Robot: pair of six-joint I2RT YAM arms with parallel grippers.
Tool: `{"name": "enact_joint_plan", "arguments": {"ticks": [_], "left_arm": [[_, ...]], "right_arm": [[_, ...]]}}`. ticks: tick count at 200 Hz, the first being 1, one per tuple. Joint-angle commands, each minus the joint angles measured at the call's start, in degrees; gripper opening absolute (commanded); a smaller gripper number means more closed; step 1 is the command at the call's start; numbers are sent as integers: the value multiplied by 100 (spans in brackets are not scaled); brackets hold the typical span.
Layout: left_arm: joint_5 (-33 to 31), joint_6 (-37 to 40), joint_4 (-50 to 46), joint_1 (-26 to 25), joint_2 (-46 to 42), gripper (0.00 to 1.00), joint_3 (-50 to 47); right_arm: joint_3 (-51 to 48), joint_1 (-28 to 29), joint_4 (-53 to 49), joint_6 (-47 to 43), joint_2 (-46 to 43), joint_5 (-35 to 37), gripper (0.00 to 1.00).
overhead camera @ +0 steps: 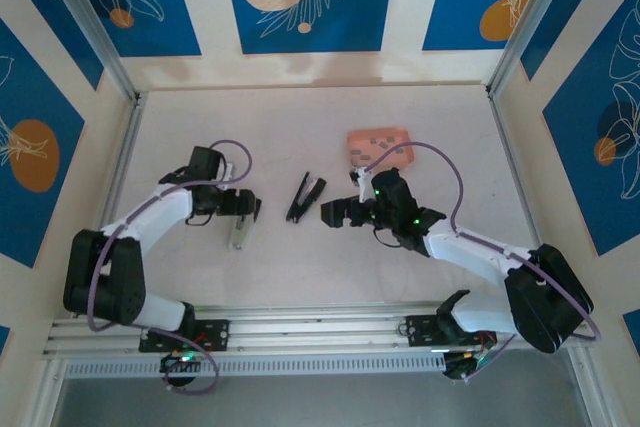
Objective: Load the staples into the stapler
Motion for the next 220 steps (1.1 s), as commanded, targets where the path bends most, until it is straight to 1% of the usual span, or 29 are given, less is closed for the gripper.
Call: {"name": "enact_joint_plan", "arguments": {"ticks": [1,44,58,70,83,91,104,118,127,138,163,183,199,220], "left_arm": [[-103,-14,-204,-220,355,92,243],[-485,24,-327,-550,1228,92,791],[-488,1,-301,-583,1450,90,923],[-510,-23,-279,-593,1602,86,1027],[-488,-58,-246,-615,1727,80,1138],[-467,-78,-228,-623,1780,74,1187],[-470,-112,-215,-630,1836,62,1232],[-455,-144,-177,-655,1808,46,1215],[-465,-153,-127,-665,1706,37,1154],[-455,-207,-35,-674,1492,33,1037],[-333,-402,119,-674,822,32,793],[49,-707,421,-683,169,32,526],[473,-1160,987,-690,-428,32,169],[981,-1877,2098,-683,-1120,33,-468]], "right_arm": [[101,188,224,236,147,126,99],[261,381,259,256,466,153,99],[289,422,282,256,541,144,99],[314,445,285,267,586,151,99],[316,465,293,264,620,162,99],[316,470,298,265,623,187,99],[297,474,287,267,617,208,99],[276,474,270,291,580,302,99],[278,474,212,313,556,383,99],[248,476,210,287,508,419,99],[151,475,331,301,422,455,99],[90,483,514,373,407,469,99],[119,483,557,535,462,504,99],[266,551,441,649,535,546,99]]}}
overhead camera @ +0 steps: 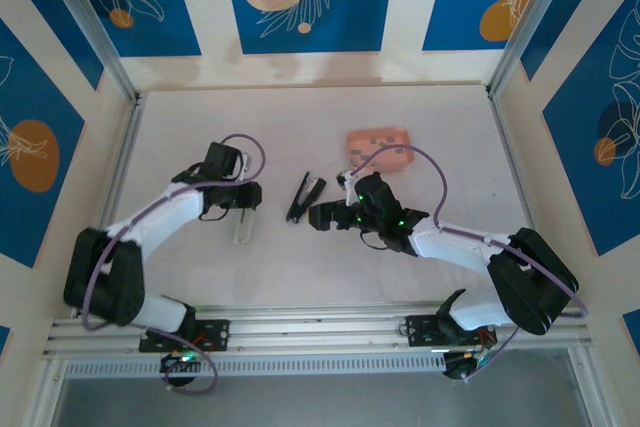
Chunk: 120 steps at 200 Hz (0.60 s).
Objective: Load the staples into the stapler
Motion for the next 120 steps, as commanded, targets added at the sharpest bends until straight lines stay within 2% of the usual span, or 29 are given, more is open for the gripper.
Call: {"name": "enact_joint_plan", "arguments": {"ticks": [1,59,83,120], "left_arm": [[856,-990,1365,-49,-676,33,-541],[1867,-2553,3964,-67,-1160,31,-1521],[1990,-3053,4995,-82,-1241,29,-2036],[2017,-3286,5803,-136,-1358,29,-2412]], "right_arm": [[125,113,59,241,-35,130,99],[-135,634,711,48,-167,791,98],[-337,743,1248,-171,-258,807,95],[-437,817,1670,-407,-274,618,94]]}}
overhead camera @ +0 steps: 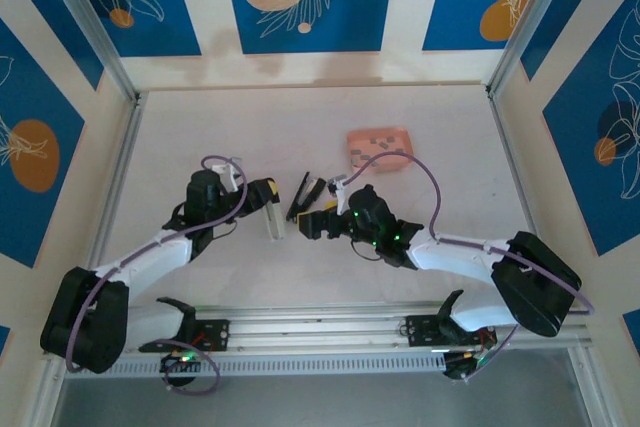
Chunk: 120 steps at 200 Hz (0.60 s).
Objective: Load the staples into the stapler
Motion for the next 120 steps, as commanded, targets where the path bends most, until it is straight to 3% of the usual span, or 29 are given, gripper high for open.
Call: {"name": "enact_joint_plan", "arguments": {"ticks": [1,120], "left_arm": [[305,-455,1396,-86,-285,29,-98],[342,-673,2285,-148,-365,29,-301]], "right_arm": [[-78,65,571,-265,-113,17,94],[-376,82,2059,-708,169,-998,93]]}}
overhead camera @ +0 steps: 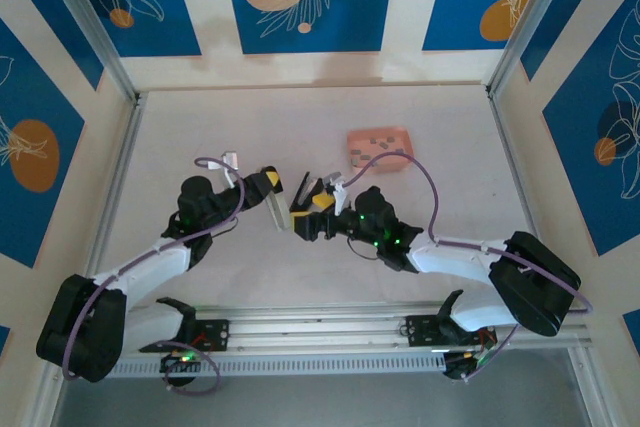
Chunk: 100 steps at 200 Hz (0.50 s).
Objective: Load the staples into the stapler
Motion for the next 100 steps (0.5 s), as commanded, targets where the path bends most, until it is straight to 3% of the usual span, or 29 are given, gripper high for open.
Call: {"name": "enact_joint_plan", "arguments": {"ticks": [1,100], "left_arm": [[148,-158,685,-78,-118,29,0],[-44,-392,1112,-190,138,29,-141]], "right_arm": [[-140,43,708,-296,140,-366,93],[189,60,870,32,746,-547,93]]}}
